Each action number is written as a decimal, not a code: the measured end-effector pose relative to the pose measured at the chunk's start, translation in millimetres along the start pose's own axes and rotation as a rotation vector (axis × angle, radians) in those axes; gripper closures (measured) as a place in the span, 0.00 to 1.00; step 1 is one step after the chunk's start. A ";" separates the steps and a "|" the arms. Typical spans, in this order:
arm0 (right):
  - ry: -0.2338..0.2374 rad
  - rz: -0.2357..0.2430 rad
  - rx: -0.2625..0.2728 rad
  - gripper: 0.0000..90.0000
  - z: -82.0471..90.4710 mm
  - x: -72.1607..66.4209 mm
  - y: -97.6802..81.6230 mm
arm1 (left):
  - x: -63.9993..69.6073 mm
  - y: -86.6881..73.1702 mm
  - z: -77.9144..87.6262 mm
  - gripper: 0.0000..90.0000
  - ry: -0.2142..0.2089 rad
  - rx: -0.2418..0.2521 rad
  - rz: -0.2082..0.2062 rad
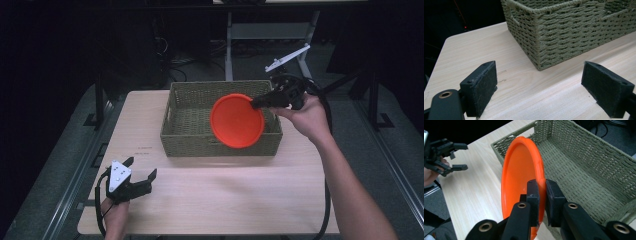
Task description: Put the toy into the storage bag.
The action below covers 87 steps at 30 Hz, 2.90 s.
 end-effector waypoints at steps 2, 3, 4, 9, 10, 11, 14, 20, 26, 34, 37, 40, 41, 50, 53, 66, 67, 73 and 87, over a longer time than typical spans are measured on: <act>-0.002 -0.010 -0.008 0.91 -2.2 4.4 3.0 | -1.5 -0.2 -0.1 0.14 0.005 0.000 -0.003; -0.005 -0.013 -0.010 0.91 -2.9 6.7 4.6 | -1.8 -0.2 0.0 0.14 0.007 0.001 0.002; -0.007 -0.016 -0.011 0.91 -3.3 9.0 6.2 | -2.1 -0.3 0.3 0.14 0.007 0.001 0.009; -0.016 -0.028 0.000 0.91 -3.5 18.7 12.7 | -2.1 -0.3 1.1 0.14 0.005 0.003 0.004; -0.018 -0.036 0.002 0.91 -3.8 20.3 13.6 | -1.8 -0.3 1.2 0.14 0.005 0.003 0.003; -0.019 -0.035 0.002 0.91 -3.8 21.4 14.1 | -1.4 -0.2 1.5 0.14 0.005 0.004 -0.002; -0.022 -0.046 0.004 0.91 -4.1 26.0 15.8 | -1.0 0.1 1.6 0.14 0.004 0.006 -0.006; -0.038 -0.061 -0.001 0.91 -6.0 37.2 17.9 | -0.9 0.2 1.5 0.14 0.005 0.006 -0.004; -0.039 -0.077 0.016 0.91 -6.1 41.6 19.4 | 0.0 0.5 1.5 0.14 0.002 0.007 -0.001; -0.055 -0.100 0.017 0.91 -10.8 52.7 21.3 | 0.1 1.1 1.4 0.14 0.002 0.010 0.015; -0.059 -0.111 0.018 0.91 -14.0 57.8 22.9 | 0.2 1.1 1.3 0.14 0.002 0.009 0.018; -0.072 -0.123 0.030 0.91 -15.8 64.7 25.8 | 0.5 0.9 1.4 0.14 0.004 0.008 0.010; -0.071 -0.123 0.033 0.91 -16.4 66.5 26.2 | 0.5 0.6 1.9 0.14 0.003 0.005 0.007; -0.086 -0.163 0.024 0.91 -28.0 85.8 22.3 | -0.9 -0.3 2.4 0.14 -0.001 0.006 0.013; -0.088 -0.174 0.024 0.91 -32.7 89.8 22.1 | -0.9 -0.3 3.1 0.14 0.000 0.009 0.007; -0.092 -0.224 0.022 0.91 -53.6 108.4 14.4 | -1.9 -0.7 3.9 0.14 0.001 0.008 0.004; -0.089 -0.226 0.022 0.91 -54.9 110.2 12.6 | -1.7 -0.9 3.8 0.14 0.001 0.006 0.004; -0.085 -0.248 0.018 0.91 -64.7 118.9 4.0 | -0.4 -1.0 4.1 0.14 0.000 0.003 0.004; -0.070 -0.276 -0.012 0.91 -82.6 123.5 -6.9 | -0.9 -0.7 4.2 0.14 0.003 0.006 0.002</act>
Point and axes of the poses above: each handheld gripper's, and its own axes: z roughly backward along the jaws, y roughly out of its top, x roughly to its right, the point moved 10 cm from there along -z, roughly forward along the jaws, and after that the axes turned 15 degrees about y, right-handed, at the moved point
